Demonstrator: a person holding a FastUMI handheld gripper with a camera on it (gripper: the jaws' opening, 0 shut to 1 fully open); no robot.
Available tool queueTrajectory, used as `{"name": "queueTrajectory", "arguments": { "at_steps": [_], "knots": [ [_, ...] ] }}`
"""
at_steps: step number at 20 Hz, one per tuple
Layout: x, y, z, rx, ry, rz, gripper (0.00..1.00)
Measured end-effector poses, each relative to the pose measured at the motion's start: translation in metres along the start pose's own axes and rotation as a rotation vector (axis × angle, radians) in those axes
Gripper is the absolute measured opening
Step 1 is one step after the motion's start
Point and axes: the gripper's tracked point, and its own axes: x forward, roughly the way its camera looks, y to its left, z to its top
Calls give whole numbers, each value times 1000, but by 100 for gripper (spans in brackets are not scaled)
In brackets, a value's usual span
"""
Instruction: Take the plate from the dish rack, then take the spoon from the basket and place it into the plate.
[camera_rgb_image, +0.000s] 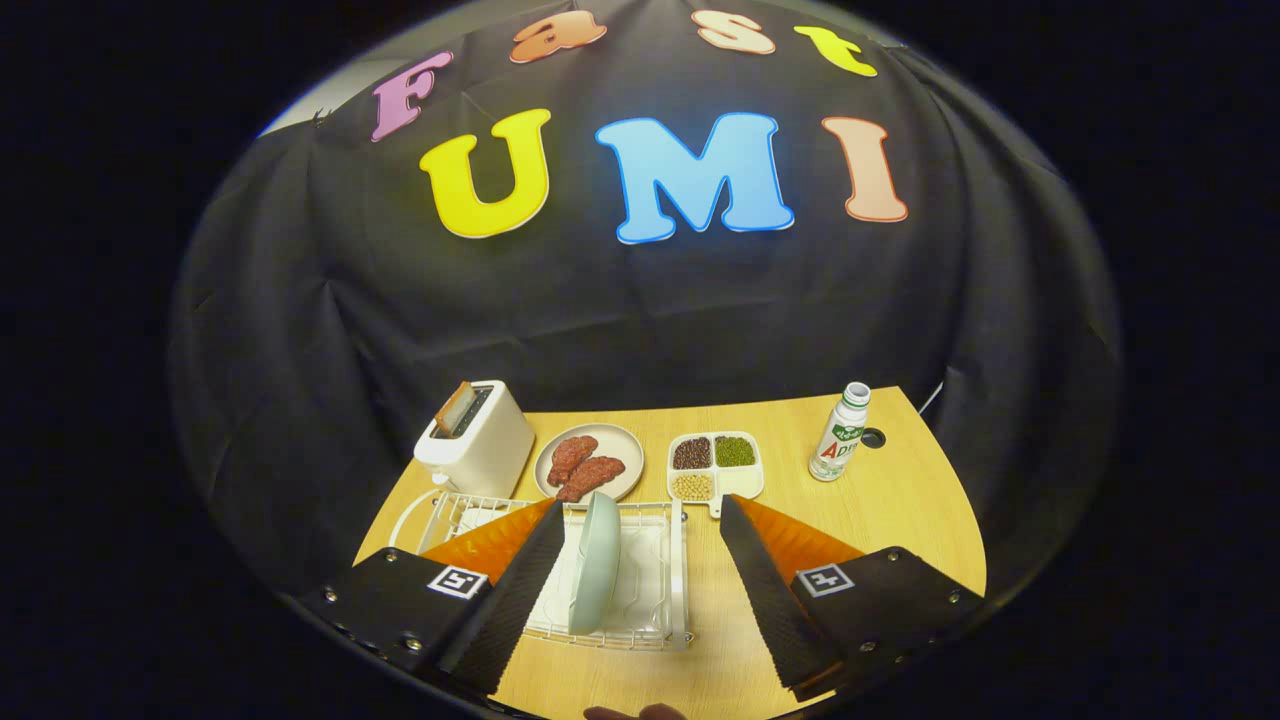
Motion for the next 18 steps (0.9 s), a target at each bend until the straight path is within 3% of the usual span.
{"name": "queueTrajectory", "arguments": {
  "at_steps": [3,8,12,18],
  "knots": [
    [12,10,-15,36,110,10,97],
    [38,19,-26,-11,223,-42,96],
    [56,24,-37,-40,329,-75,87],
    [81,29,-57,-57,467,-136,87]
  ]
}}
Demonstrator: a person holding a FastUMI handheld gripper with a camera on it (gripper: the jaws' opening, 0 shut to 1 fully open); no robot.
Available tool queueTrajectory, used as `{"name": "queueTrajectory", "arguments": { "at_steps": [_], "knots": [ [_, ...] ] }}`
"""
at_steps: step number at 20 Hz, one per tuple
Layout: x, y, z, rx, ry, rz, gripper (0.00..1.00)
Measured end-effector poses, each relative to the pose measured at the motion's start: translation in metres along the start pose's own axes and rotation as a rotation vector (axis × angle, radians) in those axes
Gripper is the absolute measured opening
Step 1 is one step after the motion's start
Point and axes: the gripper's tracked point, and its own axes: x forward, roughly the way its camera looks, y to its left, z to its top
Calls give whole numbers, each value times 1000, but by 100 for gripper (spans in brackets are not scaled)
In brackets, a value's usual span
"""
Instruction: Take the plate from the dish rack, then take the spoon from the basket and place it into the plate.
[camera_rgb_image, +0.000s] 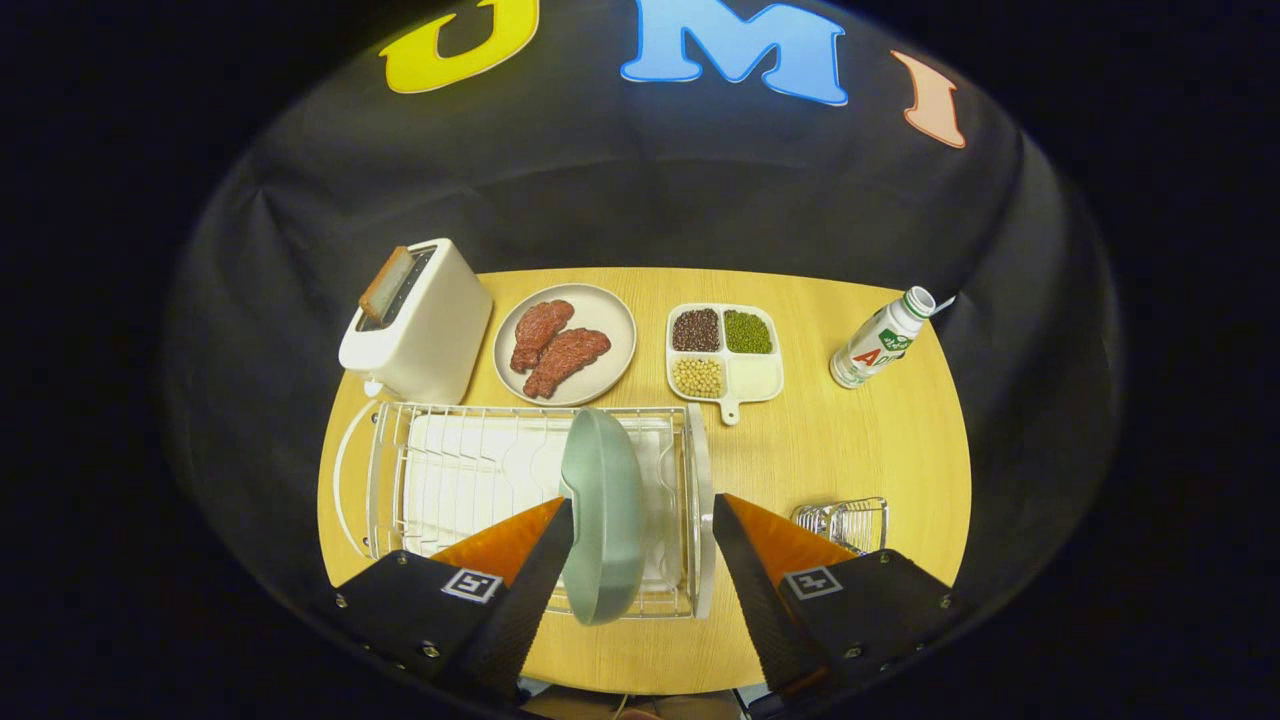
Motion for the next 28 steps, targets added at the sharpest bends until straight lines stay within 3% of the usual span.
{"name": "queueTrajectory", "arguments": {
  "at_steps": [3,4,5,7,9,10,13,25,28],
  "knots": [
    [14,0,-4,38,39,-45,87],
    [18,-1,-6,56,54,-61,81],
    [23,-3,-10,61,67,-82,64],
    [29,-7,-15,56,86,-123,55],
    [35,-2,-16,73,88,-137,23],
    [36,-7,-15,66,87,-177,26],
    [35,-8,-12,-1,46,-234,11],
    [5,9,11,-181,-34,-463,10],
    [-6,6,19,-198,-69,-469,11]
  ]
}}
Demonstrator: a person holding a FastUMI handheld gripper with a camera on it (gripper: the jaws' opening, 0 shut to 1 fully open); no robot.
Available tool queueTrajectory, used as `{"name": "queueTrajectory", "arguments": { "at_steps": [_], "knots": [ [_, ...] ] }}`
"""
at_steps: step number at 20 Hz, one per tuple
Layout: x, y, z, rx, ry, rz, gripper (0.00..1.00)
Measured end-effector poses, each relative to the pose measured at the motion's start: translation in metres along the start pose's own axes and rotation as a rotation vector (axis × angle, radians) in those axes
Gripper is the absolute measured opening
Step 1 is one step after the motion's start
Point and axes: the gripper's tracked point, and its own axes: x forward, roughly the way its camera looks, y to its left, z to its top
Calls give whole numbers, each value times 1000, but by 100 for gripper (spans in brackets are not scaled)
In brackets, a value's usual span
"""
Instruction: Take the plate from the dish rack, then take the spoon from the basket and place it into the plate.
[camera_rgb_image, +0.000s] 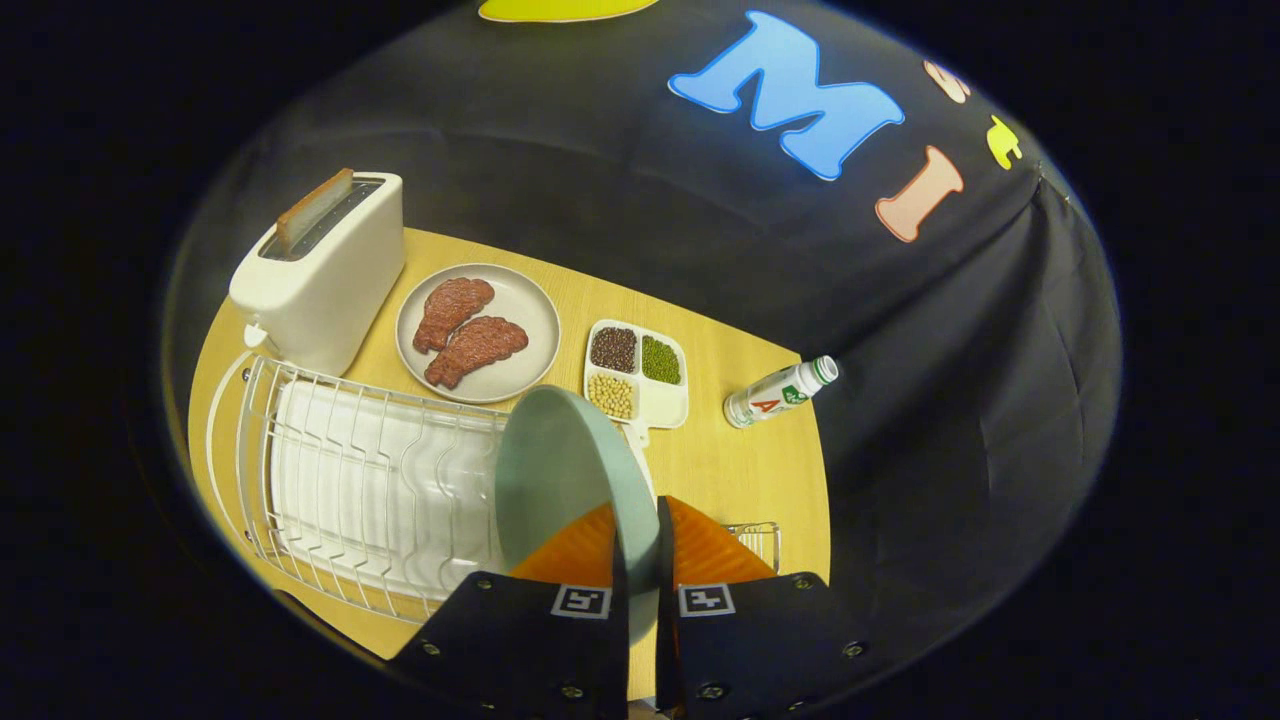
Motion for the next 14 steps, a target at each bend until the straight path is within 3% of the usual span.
{"name": "queueTrajectory", "arguments": {
  "at_steps": [7,14],
  "knots": [
    [-34,-41,-8,92,-59,108,11],
    [-63,-109,-61,232,-68,249,10]
  ]
}}
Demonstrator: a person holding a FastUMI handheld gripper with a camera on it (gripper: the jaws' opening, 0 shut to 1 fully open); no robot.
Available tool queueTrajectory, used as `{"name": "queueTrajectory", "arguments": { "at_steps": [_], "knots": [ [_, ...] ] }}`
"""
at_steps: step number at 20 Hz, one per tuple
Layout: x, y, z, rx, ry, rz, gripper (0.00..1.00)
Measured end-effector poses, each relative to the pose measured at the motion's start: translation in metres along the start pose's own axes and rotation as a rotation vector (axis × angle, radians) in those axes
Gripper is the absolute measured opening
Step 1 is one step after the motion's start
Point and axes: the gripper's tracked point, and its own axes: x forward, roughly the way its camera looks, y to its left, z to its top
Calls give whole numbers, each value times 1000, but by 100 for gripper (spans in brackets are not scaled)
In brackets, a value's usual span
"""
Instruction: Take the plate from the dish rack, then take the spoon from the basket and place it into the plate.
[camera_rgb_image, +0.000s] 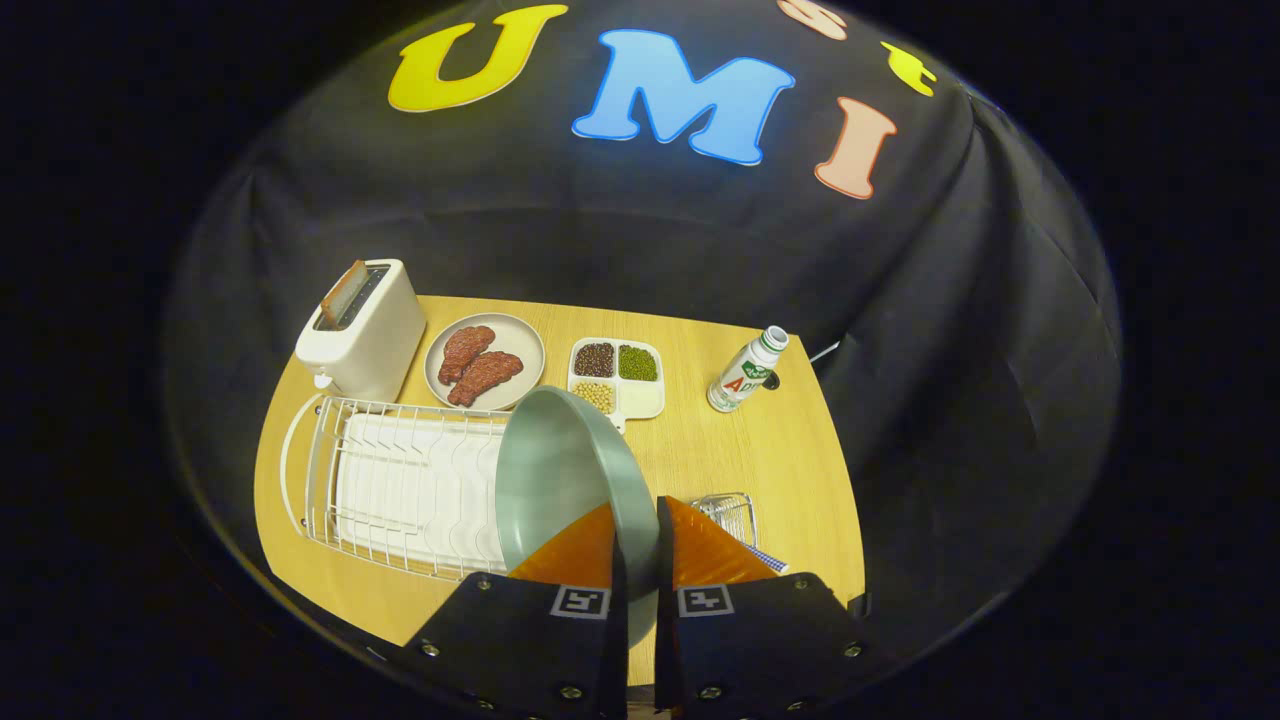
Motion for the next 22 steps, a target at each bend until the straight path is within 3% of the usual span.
{"name": "queueTrajectory", "arguments": {
  "at_steps": [4,8,16,22],
  "knots": [
    [-15,-41,-40,95,17,95,11],
    [-15,-78,-78,158,46,139,10],
    [-14,-101,-136,238,96,301,10],
    [7,-107,-188,260,153,371,10]
  ]
}}
